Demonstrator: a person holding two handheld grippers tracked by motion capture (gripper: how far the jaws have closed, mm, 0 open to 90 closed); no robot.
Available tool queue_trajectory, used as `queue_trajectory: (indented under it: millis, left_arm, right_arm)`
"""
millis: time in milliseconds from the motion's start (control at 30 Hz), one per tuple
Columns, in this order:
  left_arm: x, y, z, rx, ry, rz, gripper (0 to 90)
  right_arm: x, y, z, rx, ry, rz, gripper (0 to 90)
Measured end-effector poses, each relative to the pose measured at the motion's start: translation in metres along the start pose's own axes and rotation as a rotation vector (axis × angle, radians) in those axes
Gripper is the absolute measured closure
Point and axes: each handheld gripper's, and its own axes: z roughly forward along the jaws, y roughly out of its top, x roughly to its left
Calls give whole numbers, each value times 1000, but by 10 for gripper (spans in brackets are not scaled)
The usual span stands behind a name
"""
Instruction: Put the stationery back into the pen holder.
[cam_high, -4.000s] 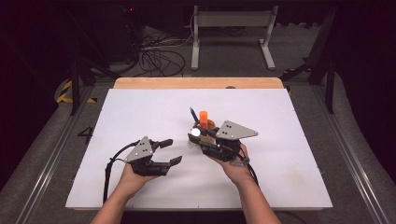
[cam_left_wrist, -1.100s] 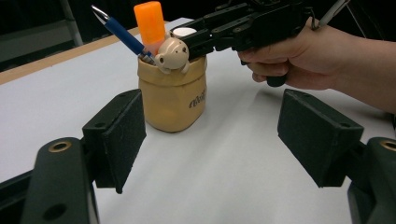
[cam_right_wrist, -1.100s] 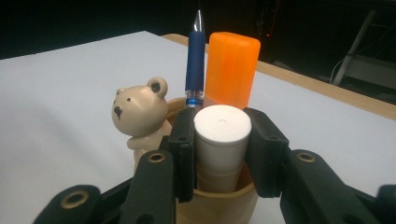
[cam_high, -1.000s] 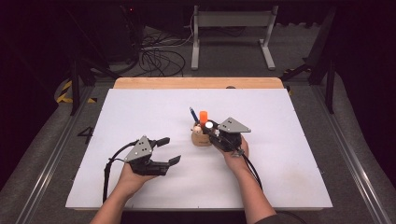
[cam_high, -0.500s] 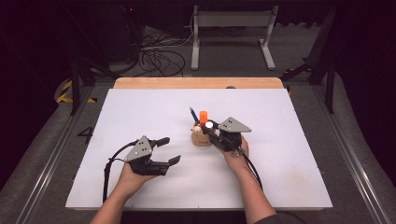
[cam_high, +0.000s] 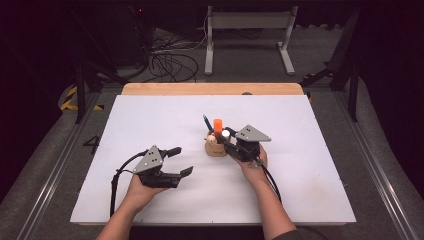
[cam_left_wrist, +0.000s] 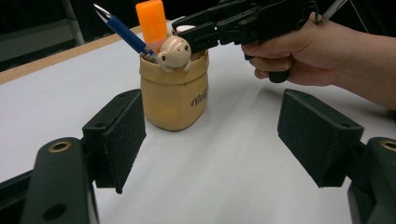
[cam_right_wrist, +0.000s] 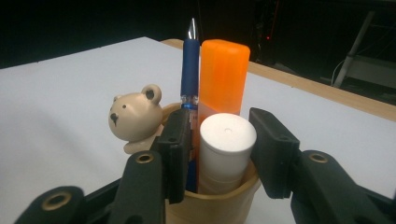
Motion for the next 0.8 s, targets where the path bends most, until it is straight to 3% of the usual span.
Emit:
queue_trajectory:
  millis: [300, 800]
  left_arm:
    - [1, 1, -2, -4, 3, -9, 231]
    - [4, 5, -11, -17, 21, -20, 215]
  right_arm:
    - [-3, 5, -10, -36, 2, 40, 488]
    - [-10, 7, -31, -77, 37, 55, 359]
